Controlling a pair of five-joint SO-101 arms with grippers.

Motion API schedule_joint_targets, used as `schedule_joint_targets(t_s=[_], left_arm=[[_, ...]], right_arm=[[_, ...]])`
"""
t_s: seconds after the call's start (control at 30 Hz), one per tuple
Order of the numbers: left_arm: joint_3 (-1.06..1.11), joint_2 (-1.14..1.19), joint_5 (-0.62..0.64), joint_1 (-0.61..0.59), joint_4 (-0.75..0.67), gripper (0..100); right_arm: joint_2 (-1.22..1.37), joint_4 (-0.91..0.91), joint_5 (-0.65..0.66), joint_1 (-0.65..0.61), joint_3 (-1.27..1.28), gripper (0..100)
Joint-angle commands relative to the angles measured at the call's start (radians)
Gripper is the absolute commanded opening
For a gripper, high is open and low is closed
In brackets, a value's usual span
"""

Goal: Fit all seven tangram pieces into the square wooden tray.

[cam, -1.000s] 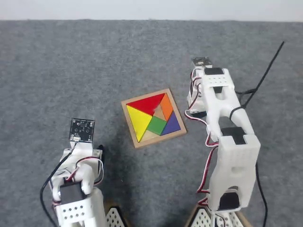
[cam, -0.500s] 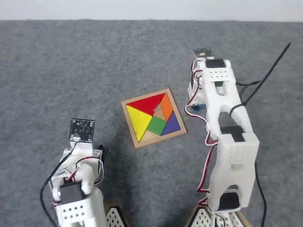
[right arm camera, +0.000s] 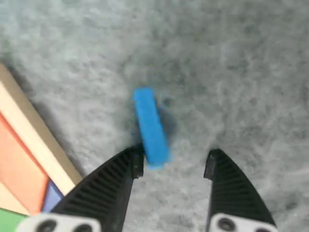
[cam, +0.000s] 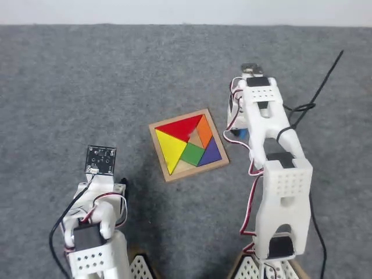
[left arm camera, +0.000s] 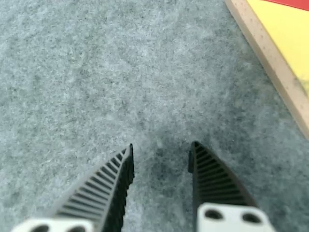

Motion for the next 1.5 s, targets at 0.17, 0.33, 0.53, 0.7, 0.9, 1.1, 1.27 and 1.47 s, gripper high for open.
schedule_joint_targets(t_s=[0.17,0.33,0.53,0.7,0.9,1.1,1.27,1.47], left_arm=[[-0.008,-0.018,0.008,0.002,0.006,19],[-0.008,-0.018,0.008,0.002,0.006,19],[-0.008,-0.018,0.008,0.002,0.006,19],[-0.008,-0.018,0.008,0.002,0.006,19],[-0.008,-0.018,0.008,0.000,0.006,19],[-0.008,-0.018,0.008,0.000,0.006,19],[-0.008,-0.018,0.008,0.000,0.006,19],[-0.008,-0.018,0.008,0.000,0.006,19]], right_arm=[[0.001,-0.093,0.012,-0.028,-0.037,21.4],[0.001,-0.114,0.020,-0.022,-0.037,21.3],[0.002,-0.114,0.127,-0.013,-0.037,21.3],[0.001,-0.119,0.241,-0.013,-0.037,21.3],[0.002,-0.143,0.321,-0.010,-0.037,21.3],[0.030,-0.136,0.321,-0.012,-0.037,13.4],[0.024,-0.064,0.321,-0.013,-0.037,9.6],[0.024,-0.016,0.321,-0.013,-0.038,15.6]])
